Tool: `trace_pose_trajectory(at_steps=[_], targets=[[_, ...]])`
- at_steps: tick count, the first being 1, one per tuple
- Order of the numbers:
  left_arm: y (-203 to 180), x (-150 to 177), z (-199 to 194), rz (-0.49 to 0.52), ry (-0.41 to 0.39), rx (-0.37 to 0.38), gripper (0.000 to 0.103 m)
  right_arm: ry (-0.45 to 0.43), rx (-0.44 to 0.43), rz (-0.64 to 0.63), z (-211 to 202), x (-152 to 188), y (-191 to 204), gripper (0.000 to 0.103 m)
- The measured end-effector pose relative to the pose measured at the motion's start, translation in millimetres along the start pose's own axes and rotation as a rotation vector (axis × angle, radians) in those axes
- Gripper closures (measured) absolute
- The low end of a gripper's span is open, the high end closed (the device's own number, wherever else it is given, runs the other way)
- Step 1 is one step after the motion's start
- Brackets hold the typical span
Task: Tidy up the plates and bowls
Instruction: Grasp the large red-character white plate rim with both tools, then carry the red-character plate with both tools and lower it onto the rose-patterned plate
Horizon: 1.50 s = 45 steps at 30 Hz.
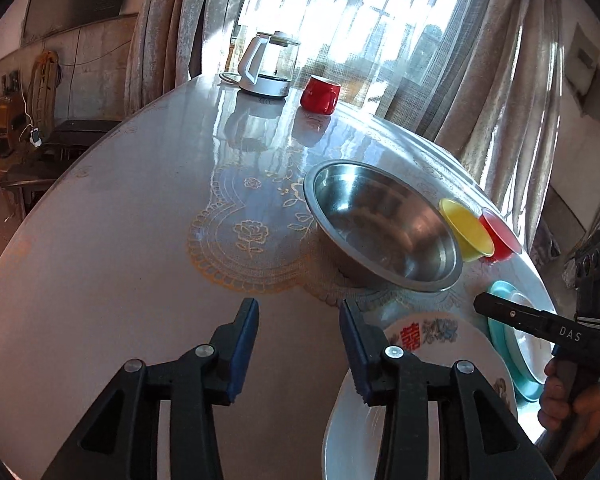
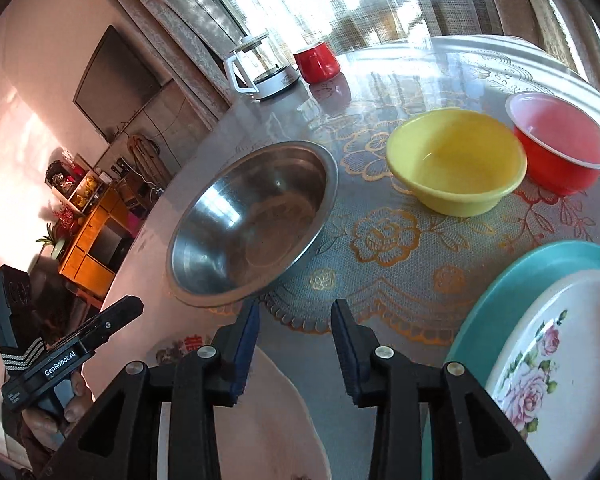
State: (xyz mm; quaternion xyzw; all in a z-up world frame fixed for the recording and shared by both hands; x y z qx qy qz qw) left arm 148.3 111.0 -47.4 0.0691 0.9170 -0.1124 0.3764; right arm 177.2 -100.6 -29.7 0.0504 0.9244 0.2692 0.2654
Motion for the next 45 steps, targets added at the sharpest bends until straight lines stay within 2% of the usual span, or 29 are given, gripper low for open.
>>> trace_pose_trajectory(at_steps=[7,12,14,15,17,20,24,27,31,38,45], targets=[[-10,50,-20,-0.013,0.005,0.082,0.062,0.038,-0.022,-0.017,-13,43,-4,0.066],[-35,68,-21,0.008,0.008,0.159,0.075,0.021,-0.002,-0.049,-19,61,-3,0.065],[-46,68,-19,0.052,0.003,0.084,0.076,0.023,0.0,-0.061,-19,65,-4,0.066],[-49,68,-19,0.063,0.002,0.045,0.076,0.017,0.011,-0.073,-19,66,-4,0.069],[-51,65,-19,0.054,-0.008,0.033,0.076,0.009,0.018,-0.083,-20,67,-5,0.069],[-54,60,-23,0.044,-0.026,0.054,0.076,-0.005,0.007,-0.086,-27,69,-9,0.069],[-66,53,-16,0.044,-0.006,0.074,0.076,-0.039,-0.024,-0.057,-45,69,-17,0.069],[-83,47,-10,0.069,-0.001,0.067,0.075,-0.083,-0.012,-0.032,-59,65,-28,0.069],[-105,34,0,0.065,0.014,0.099,0.075,-0.129,0.003,0.012,-78,59,-45,0.069],[-149,3,11,0.12,0.014,0.151,0.074,-0.227,-0.004,0.104,-119,44,-76,0.069],[-193,-16,34,0.179,0.038,0.177,0.073,-0.288,0.045,0.176,-145,30,-110,0.069]])
Point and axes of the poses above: each gripper's, at about its wrist camera, not at the fingertips, and z roughly the way its jaws point, y to its left, x to its underside, the point moved 6 cm from there along z, roughly the way its jaws point, and after that the axes turned 12 degrees about z, right-handed, at the moved point
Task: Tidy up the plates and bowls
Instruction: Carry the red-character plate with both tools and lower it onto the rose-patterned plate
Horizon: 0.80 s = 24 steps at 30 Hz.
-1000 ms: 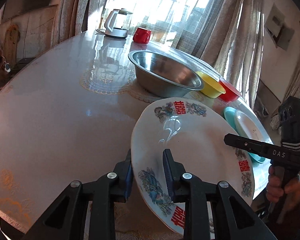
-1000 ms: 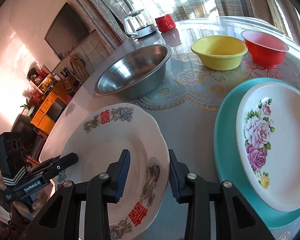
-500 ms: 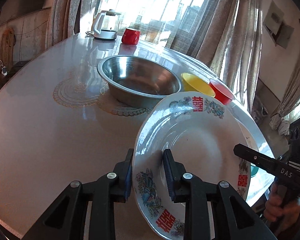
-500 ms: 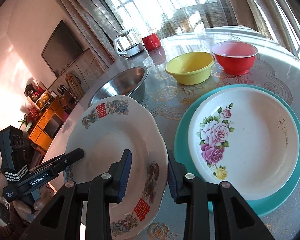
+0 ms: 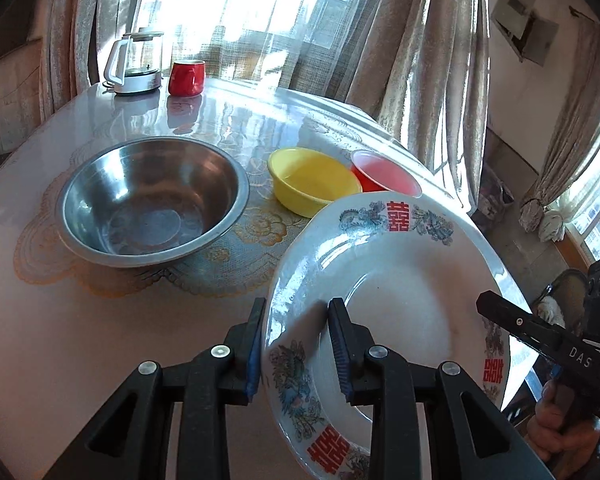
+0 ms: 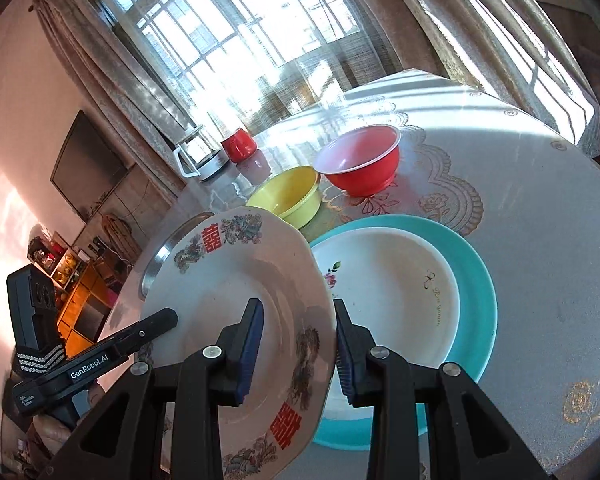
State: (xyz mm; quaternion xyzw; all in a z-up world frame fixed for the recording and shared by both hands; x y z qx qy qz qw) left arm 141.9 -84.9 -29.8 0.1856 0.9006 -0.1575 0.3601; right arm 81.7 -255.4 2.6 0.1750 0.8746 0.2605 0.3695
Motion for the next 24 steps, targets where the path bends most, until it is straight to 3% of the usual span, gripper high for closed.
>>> trace_pose_trajectory(at_steps=[15,24], targets=[[-45,-27,53,0.059,0.063,0.024,0.072,-0.069,0.097,0.096,-6,-41,-52,0.067],[-50,-24,65,0.075,0.071,0.014,0.073,-0.045,0.157,0.126,14,-37,-77,0.067]])
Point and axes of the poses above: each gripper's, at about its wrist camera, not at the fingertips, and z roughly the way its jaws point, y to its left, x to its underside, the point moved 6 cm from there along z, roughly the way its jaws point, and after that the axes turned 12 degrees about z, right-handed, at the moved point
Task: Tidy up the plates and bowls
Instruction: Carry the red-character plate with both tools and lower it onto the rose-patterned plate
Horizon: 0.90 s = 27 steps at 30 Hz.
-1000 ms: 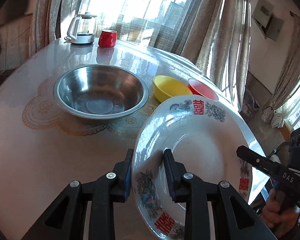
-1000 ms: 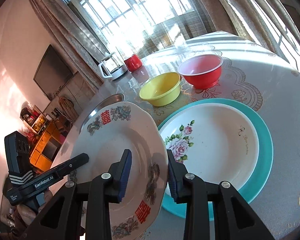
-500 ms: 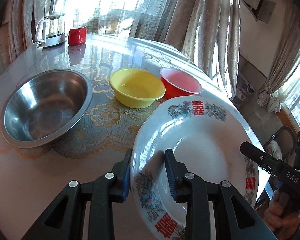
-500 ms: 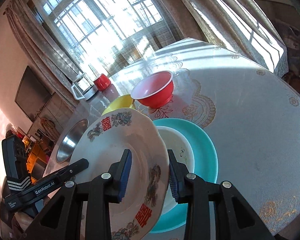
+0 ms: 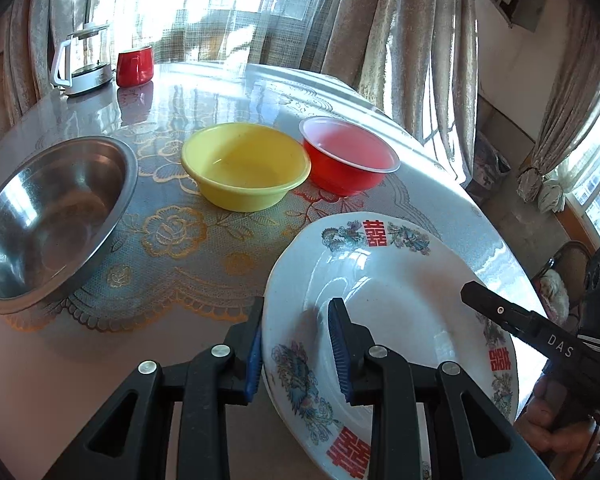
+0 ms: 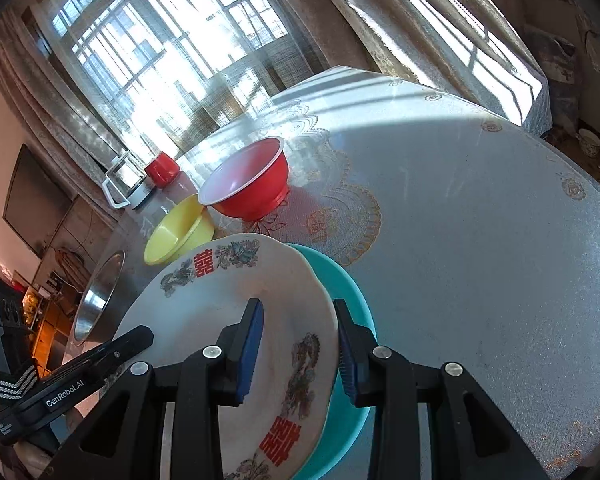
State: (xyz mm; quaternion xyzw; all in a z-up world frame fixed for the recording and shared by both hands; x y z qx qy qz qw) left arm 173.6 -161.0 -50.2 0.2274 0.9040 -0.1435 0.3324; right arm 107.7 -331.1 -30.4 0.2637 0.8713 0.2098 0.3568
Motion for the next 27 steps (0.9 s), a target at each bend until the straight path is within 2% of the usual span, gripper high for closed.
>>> trace_pose_trajectory(at_steps=[6,12,15,20,24,27], targets=[[0,1,-1,0.005,-0.009,-0.006,0.073,-0.005,-0.015,0.006,0,2,-3,0.068],[2,14,-9,-0.022,-0.013,0.016,0.073,-0.003,-0.045,0.032,-10,7,-4,0.065],[6,22,-17,-0.057,-0.028,0.051,0.071,0.003,-0.057,0.035,-18,14,-6,0.065],[-7,26,-24,0.005,-0.052,0.031,0.079,-0.003,-0.051,0.029,-23,22,-5,0.065],[-7,26,-22,-0.003,-0.049,0.022,0.079,-0.043,0.034,-0.034,-23,23,-4,0.079],[-7,27,-17,-0.007,-0.036,0.018,0.078,-0.061,0.05,-0.043,-24,19,-6,0.083]])
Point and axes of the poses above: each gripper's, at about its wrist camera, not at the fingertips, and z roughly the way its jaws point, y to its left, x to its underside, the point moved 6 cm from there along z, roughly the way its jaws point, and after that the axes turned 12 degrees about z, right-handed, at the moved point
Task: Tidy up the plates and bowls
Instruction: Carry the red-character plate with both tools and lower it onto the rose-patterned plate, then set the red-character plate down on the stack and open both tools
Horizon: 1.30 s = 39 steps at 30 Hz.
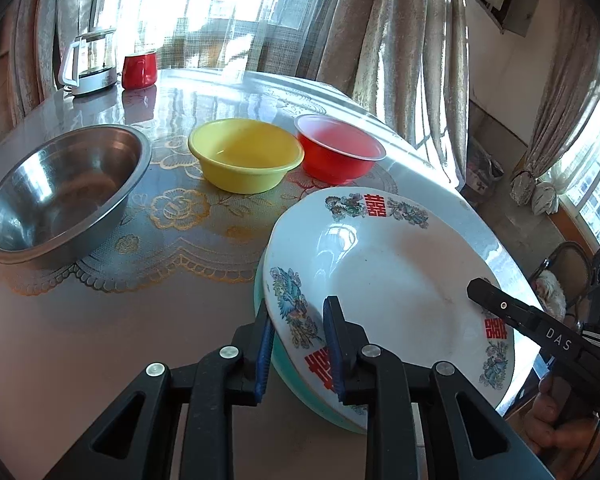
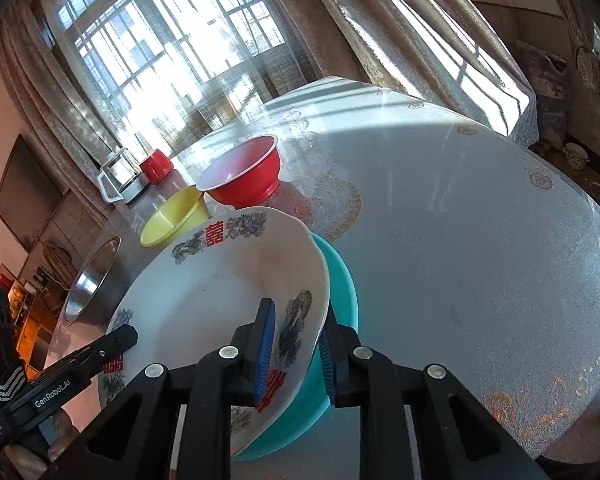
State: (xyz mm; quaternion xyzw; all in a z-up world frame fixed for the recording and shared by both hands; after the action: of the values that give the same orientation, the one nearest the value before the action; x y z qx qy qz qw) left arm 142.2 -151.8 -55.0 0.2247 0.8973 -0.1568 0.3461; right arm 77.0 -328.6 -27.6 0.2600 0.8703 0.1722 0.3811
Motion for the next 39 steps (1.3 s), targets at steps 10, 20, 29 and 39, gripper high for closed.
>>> trace_pose_trajectory(at_steps=[10,20,29,39], targets=[[-2,3,-2,0.014,-0.004,-0.02,0.076,0.013,0.001,-0.006,7,5,0,0.085],[-4,1,-8,0.028,-0.017,-0.053,0.077,0.021,0.038,-0.032,7,10,5,0.083],[-4,5,-19,0.024,-0.033,-0.065,0.074,0.032,0.048,-0.032,7,13,6,0.08],[5,13,-37,0.019,-0.055,-0.101,0.074,-0.031,0.076,-0.023,-12,4,10,0.067]])
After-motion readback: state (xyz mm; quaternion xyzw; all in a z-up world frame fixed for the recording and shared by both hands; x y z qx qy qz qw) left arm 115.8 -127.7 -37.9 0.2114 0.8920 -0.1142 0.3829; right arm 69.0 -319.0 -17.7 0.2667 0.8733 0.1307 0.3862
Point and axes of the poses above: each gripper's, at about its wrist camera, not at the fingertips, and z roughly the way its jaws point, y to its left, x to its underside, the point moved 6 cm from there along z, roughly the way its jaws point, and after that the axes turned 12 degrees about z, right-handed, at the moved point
